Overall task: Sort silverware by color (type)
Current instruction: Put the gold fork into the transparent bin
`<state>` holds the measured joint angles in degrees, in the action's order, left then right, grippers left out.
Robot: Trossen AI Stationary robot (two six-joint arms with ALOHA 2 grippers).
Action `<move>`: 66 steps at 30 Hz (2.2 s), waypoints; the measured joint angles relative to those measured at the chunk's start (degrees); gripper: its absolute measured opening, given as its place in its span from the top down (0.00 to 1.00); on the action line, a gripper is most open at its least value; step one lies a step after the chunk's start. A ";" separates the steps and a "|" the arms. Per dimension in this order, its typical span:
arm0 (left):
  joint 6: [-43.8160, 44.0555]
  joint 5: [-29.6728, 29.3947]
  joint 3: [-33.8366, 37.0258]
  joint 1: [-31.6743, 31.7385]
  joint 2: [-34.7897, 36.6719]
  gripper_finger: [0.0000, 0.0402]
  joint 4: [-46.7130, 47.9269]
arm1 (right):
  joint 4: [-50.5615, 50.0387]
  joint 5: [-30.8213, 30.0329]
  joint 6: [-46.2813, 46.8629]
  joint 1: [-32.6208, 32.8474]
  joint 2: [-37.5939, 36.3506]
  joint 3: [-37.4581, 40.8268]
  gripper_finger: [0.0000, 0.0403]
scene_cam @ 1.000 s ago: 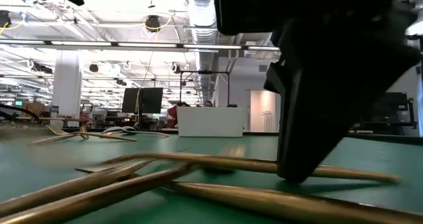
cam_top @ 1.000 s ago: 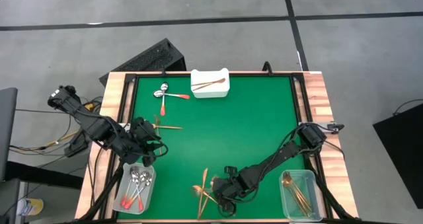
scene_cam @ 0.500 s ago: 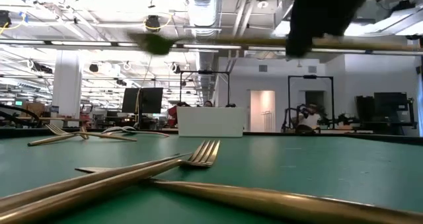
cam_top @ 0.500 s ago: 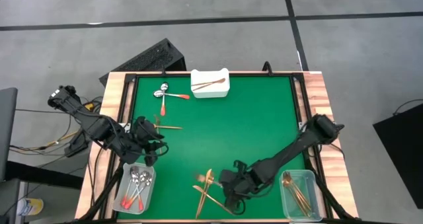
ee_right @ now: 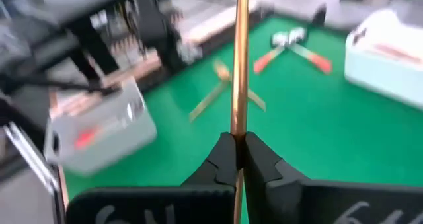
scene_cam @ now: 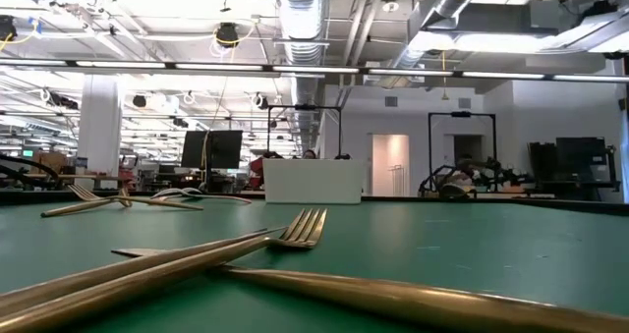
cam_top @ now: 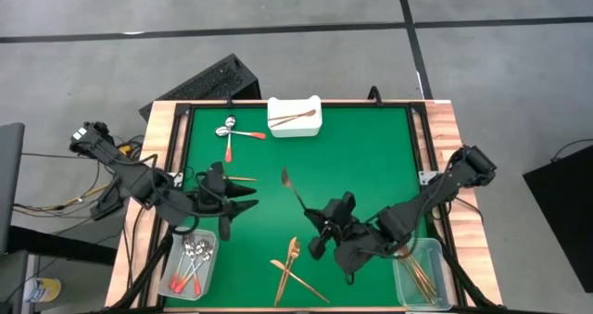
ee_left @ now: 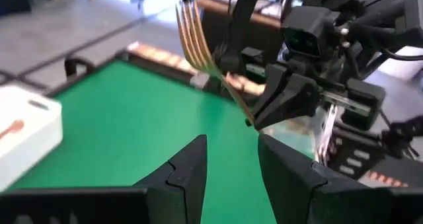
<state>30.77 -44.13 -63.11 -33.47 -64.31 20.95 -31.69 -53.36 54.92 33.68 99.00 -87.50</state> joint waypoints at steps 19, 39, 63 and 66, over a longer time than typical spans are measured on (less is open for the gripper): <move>-8.88 19.36 0.00 12.75 -9.63 0.72 -25.68 | 20.40 -2.28 -22.50 -2.67 -0.50 0.00 0.96; -14.27 23.75 0.00 13.00 -9.43 0.99 -10.64 | 20.82 -1.52 -22.95 -3.11 -5.77 -2.43 0.55; -17.02 28.49 0.02 13.22 -9.47 0.97 -13.75 | 23.92 22.22 -27.03 -11.86 -2.24 -2.27 0.95; -16.27 27.17 0.02 13.89 -9.47 0.93 -13.64 | 23.25 21.81 -24.29 -12.49 -2.32 -2.28 0.95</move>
<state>14.50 -16.96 -63.09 -19.58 -73.78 7.31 -8.44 -31.55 30.63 21.19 96.68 -89.79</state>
